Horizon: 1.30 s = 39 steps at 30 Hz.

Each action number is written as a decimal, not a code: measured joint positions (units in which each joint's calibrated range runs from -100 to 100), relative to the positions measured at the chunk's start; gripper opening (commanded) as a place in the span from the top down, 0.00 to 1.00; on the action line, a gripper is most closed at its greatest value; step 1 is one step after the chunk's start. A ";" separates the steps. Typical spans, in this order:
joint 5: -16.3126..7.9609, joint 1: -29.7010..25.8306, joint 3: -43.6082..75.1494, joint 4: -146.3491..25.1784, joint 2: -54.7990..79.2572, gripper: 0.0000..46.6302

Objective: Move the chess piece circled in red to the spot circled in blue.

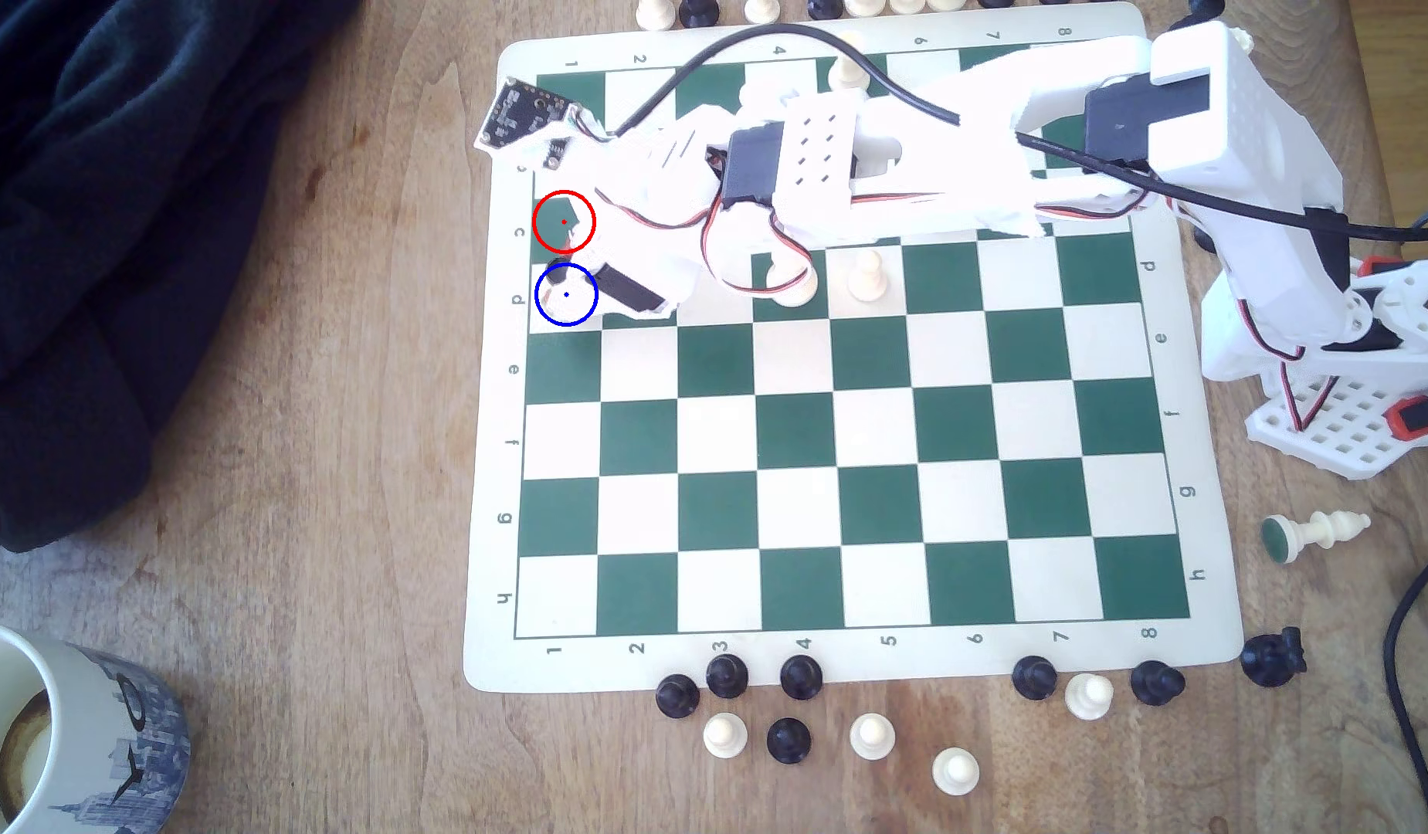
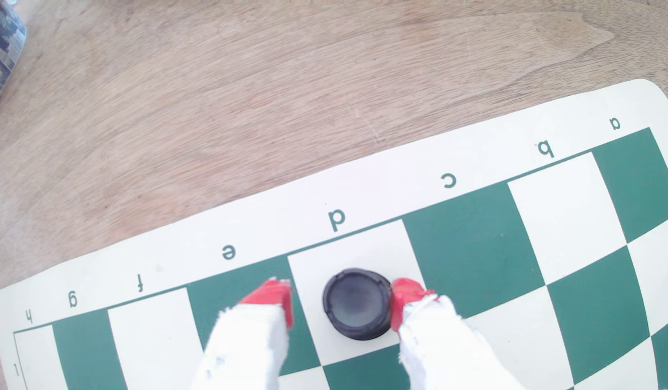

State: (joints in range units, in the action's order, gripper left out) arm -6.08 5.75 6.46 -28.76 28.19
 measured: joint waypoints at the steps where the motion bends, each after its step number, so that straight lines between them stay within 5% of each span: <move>1: 0.00 0.00 0.00 0.00 0.08 0.60; 9: -1.07 2.36 -3.07 -4.46 -2.85 0.55; 17: -1.32 0.59 -19.79 -8.61 -23.38 0.59; 20: -1.32 -1.77 -27.93 -9.08 -31.92 0.79; 25: -1.22 -3.91 -40.76 -8.92 -46.25 0.90; 31: 1.51 -1.77 -56.21 -2.79 -62.67 0.99; 35: 2.10 0.52 -64.98 10.52 -71.05 1.00; 39: 5.13 -1.92 -82.42 33.47 -79.68 1.00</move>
State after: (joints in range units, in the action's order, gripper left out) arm -0.95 3.83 -75.96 4.70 -51.49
